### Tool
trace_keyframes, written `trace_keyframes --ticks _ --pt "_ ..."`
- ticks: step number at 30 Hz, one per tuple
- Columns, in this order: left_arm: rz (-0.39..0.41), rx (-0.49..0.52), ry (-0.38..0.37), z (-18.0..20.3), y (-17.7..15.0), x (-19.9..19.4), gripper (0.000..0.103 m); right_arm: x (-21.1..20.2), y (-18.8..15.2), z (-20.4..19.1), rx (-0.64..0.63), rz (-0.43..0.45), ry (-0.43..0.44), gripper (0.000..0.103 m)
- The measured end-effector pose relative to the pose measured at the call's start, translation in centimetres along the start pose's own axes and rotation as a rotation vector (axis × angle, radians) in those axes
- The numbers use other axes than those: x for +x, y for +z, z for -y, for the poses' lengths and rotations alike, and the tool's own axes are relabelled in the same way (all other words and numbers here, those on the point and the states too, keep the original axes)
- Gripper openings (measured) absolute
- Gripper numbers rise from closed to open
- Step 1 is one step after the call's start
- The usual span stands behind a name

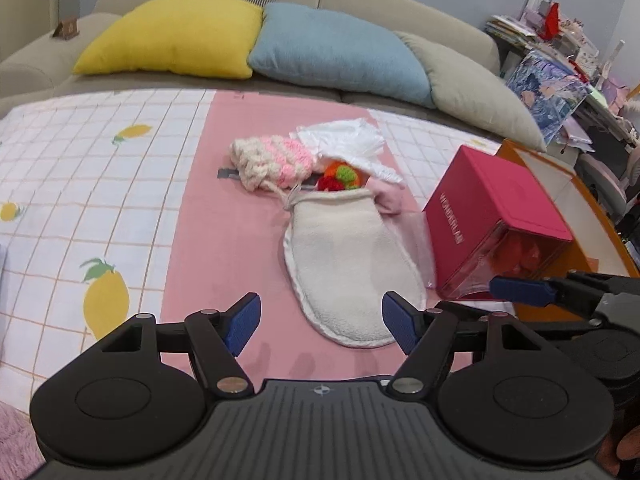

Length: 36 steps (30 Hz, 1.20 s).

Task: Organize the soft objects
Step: 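Withdraw both open grippers from the box back over the mat, then grasp the cream terry mitt with the left gripper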

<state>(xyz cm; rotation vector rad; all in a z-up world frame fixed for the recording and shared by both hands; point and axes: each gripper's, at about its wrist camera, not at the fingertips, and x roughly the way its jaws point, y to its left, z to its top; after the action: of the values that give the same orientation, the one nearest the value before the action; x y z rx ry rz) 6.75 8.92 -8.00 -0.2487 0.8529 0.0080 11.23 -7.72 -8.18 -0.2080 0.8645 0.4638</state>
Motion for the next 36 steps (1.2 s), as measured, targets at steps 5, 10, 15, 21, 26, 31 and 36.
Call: trace_keyframes --ticks 5,10,15,21,26,31,36 --pt "-0.038 -0.018 -0.004 -0.4 0.4 2.5 0.082 3.0 -0.3 -0.2 -0.005 -0.051 -0.001 0.053" --pt "-0.057 -0.033 -0.018 -0.5 0.6 5.3 0.085 5.8 -0.3 0.4 0.033 -0.101 -0.008 0.045" --pt "-0.061 -0.053 -0.031 -0.2 0.8 7.4 0.088 7.3 -0.3 1.0 0.075 -0.116 0.007 0.045" --pt "-0.083 -0.067 -0.042 0.2 0.6 8.9 0.088 7.8 -0.4 0.8 0.060 -0.098 0.050 0.038" --pt "-0.070 -0.020 -0.024 0.9 0.2 8.9 0.085 7.8 -0.6 0.3 0.034 -0.090 0.070 0.033" --pt "-0.075 0.079 0.021 2.4 -0.2 8.9 0.056 7.8 -0.7 -1.3 -0.026 -0.086 0.126 0.028" --pt "-0.079 0.079 0.033 2.1 -0.3 8.6 0.030 7.9 -0.7 -1.5 -0.028 -0.089 0.131 0.028"
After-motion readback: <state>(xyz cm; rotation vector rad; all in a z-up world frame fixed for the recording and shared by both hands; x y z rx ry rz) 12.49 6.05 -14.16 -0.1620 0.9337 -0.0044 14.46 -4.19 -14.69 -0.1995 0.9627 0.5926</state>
